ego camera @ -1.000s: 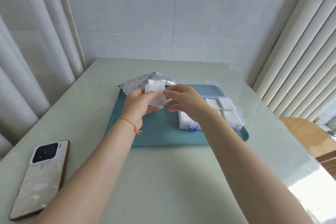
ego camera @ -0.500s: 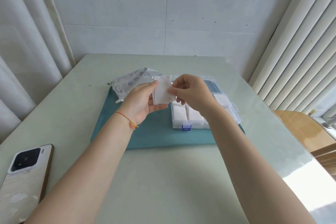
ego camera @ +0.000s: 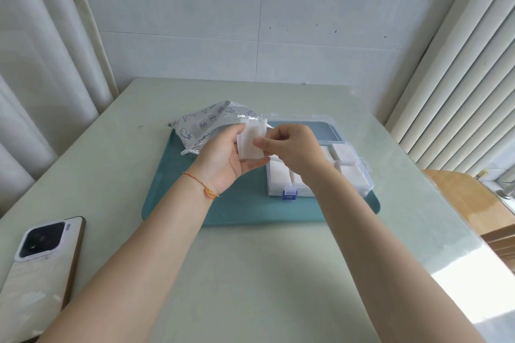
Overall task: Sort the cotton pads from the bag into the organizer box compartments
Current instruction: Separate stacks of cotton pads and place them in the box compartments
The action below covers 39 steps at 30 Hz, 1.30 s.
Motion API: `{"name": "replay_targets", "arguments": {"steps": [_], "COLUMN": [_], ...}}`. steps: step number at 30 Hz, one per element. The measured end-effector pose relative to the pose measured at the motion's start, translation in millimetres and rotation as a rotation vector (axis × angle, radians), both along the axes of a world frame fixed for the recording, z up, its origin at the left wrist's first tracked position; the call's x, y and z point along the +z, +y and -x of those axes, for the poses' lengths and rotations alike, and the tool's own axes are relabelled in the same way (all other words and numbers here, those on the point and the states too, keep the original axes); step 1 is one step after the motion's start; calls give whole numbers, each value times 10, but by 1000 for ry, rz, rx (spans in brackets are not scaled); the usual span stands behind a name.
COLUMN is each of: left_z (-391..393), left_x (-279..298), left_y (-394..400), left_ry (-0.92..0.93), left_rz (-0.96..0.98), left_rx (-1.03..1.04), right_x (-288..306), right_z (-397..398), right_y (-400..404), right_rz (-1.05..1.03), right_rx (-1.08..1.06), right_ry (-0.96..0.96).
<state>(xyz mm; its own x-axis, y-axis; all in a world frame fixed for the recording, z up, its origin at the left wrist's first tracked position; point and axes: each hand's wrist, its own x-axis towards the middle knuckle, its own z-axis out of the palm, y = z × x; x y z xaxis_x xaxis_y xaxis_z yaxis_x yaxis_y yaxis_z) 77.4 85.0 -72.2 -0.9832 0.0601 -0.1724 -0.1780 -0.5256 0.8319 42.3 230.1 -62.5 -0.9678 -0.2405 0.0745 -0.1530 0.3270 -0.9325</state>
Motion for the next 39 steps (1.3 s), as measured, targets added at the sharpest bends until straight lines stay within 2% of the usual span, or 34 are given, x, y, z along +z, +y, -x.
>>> {"name": "replay_targets", "arguments": {"steps": [6,9,15,18,22,26,35,39], "left_z": [-11,-23,-56,-59,-51,-50,-20,-13], "left_x": [-2,-1,-34,-58,-93,-115,-120,-96], "left_y": [12,10,60,48,11,3,-11,-10], "left_ry": [-7,14,67,65,71,65,24,-41], "left_rz": [1,2,122,144,270,338,271,104], "left_rx": [-5,-27,-145,-181,-234,-252,-201,-207], "right_x": [6,46,95,122,136,128,176,227], "right_z": [21,30,-2,-13,0,39,61,63], "right_y": [13,44,59,80,116,130,136,181], "right_rz": [-28,36,160,98,6,68,319,477], "right_rx": [-41,-32,24,29,19,-40,-212,-151], "right_ry": [26,-59,-197,-235,-244,-211,50,-19]}}
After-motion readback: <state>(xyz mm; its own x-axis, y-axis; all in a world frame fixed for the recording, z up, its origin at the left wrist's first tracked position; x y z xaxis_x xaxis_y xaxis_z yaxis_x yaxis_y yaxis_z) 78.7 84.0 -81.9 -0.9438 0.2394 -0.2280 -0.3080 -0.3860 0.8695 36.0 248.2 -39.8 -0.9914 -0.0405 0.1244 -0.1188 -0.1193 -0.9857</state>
